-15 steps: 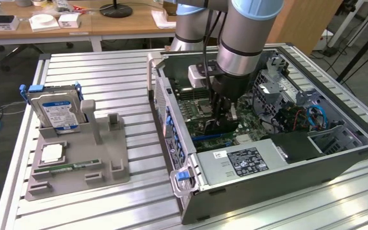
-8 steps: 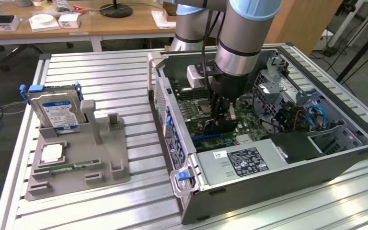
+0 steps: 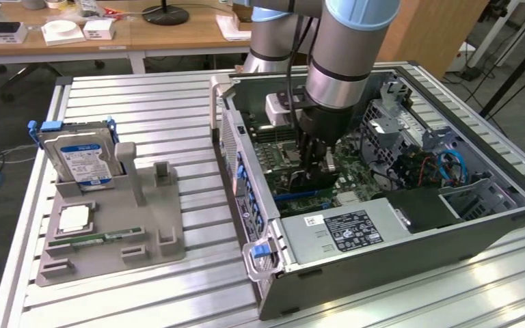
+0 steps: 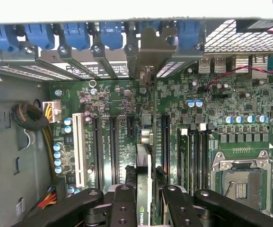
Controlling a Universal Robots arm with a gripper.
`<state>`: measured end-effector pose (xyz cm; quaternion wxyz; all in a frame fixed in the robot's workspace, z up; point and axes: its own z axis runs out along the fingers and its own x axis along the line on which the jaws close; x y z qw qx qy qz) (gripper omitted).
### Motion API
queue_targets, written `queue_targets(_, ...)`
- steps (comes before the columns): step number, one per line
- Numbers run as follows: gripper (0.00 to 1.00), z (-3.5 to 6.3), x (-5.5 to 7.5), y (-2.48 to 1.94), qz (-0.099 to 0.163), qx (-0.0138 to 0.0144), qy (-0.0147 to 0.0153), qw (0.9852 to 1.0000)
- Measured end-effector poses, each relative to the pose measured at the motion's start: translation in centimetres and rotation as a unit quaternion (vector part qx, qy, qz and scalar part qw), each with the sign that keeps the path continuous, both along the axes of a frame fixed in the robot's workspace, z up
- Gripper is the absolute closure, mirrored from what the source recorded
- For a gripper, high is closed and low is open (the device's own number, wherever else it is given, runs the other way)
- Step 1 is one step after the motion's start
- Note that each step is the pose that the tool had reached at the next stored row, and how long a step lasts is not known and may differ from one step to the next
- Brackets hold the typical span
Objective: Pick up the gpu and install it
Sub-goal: 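Insert the gpu into the slot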
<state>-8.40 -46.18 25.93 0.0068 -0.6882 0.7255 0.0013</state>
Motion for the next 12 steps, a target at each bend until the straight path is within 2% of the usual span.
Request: queue_targets(12,0.74,-0.62,-0.14,0.01,0.000,0.0015,0.0001,1.0000)
